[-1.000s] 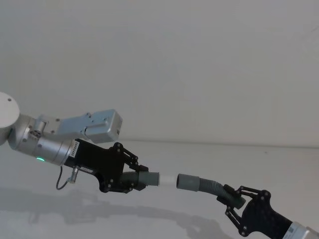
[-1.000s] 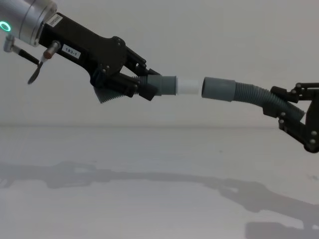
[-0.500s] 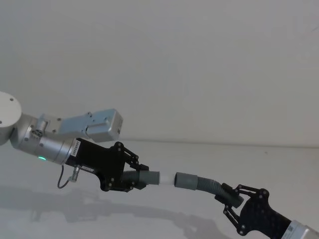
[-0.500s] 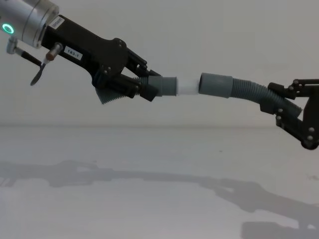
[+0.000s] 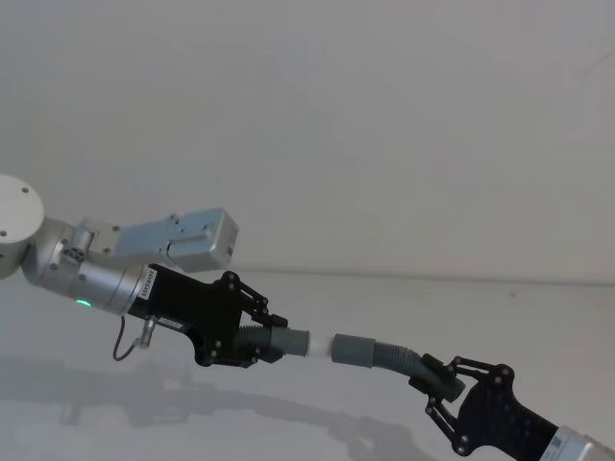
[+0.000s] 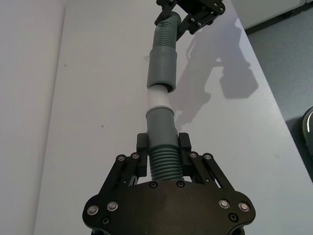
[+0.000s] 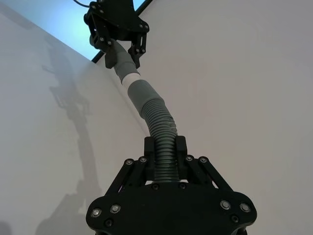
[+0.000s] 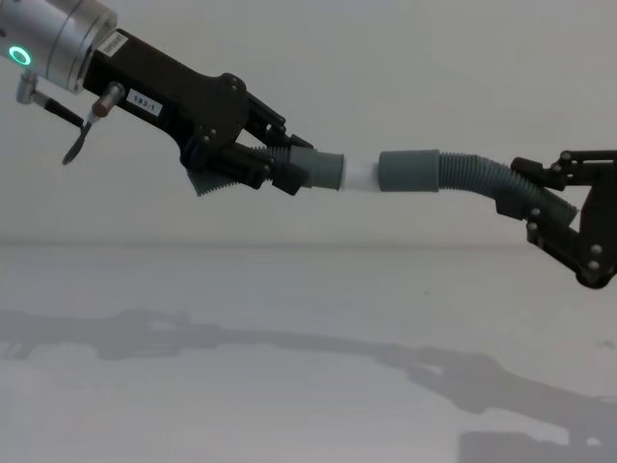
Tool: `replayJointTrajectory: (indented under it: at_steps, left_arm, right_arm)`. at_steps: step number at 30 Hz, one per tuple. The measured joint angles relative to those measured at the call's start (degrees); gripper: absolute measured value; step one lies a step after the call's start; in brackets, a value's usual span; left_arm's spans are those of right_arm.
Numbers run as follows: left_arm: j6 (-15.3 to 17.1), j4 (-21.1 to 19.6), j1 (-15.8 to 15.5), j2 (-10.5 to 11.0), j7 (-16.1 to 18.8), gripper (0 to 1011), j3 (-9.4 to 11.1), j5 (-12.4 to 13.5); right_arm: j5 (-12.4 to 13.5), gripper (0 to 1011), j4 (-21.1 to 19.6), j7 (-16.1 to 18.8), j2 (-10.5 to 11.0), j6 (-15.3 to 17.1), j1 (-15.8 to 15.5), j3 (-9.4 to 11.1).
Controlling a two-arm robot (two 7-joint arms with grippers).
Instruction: Use both hands to pick up one end of the pipe from the table, align the ends, and insert them.
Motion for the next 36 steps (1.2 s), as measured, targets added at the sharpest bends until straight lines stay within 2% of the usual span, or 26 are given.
replayJointTrajectory:
  at_steps: [9,36]
  left_arm:
    - [-0.14,-0.05,-0.16,0.08,0.04,336,0.37,-0.36]
    - [1.02,-3.41,0.63,2.14,1.66,336,1.05,-1.53]
  right_arm:
    - [-0.05,225,-0.5,-0.01,0.12,0.49,-0.19,-0.13]
    - [0.68,225,-1.01,0.02,0.21,1.79,-0.26,0.01]
